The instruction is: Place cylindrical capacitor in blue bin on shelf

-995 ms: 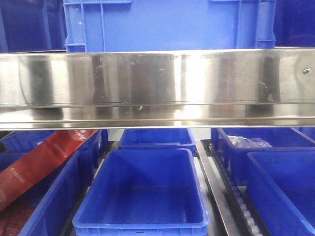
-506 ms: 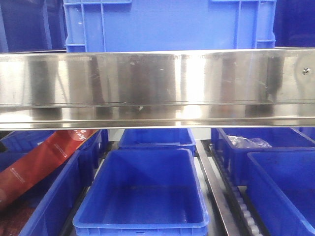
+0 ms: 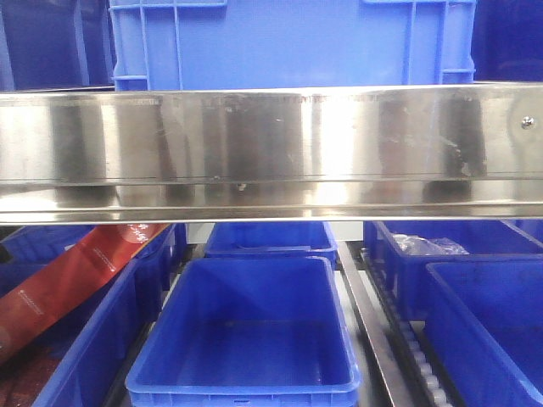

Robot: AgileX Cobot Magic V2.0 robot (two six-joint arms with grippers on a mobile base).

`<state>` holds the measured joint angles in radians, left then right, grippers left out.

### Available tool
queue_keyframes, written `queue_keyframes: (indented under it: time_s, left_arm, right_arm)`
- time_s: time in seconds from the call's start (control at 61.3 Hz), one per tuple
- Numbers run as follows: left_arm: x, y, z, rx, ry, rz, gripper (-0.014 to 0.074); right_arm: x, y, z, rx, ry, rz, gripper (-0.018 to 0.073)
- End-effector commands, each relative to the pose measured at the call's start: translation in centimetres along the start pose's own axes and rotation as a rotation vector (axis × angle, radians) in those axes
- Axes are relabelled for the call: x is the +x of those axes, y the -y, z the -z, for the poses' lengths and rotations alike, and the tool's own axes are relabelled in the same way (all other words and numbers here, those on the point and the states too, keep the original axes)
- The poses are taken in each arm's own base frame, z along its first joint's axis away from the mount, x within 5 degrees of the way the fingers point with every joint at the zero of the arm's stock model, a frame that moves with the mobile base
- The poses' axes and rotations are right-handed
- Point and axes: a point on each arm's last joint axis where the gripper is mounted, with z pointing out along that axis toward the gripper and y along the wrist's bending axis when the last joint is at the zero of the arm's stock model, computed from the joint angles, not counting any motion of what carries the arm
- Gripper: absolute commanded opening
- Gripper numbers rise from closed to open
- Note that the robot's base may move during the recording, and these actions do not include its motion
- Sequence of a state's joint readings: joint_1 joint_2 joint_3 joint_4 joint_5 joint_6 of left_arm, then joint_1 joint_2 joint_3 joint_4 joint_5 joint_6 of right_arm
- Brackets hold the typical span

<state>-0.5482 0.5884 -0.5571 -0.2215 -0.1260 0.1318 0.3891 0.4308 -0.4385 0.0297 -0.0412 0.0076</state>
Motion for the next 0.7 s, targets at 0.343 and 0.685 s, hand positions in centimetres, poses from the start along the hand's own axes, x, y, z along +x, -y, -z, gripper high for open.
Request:
queue_keyframes:
  time_s: [0.343,0.685]
  left_arm:
    - [-0.3,0.1,0.2,0.004,0.028,-0.004,-0.0111]
    - [-0.3,0.1,0.2,0.004,0.028,-0.004,-0.0111]
  right_arm:
    - [1.3,0.5,0.5,0.044,0.051,0.018,-0.0162]
    - [9.2,2.8,4.5,0.355,-0.008,0.056,-0.0162]
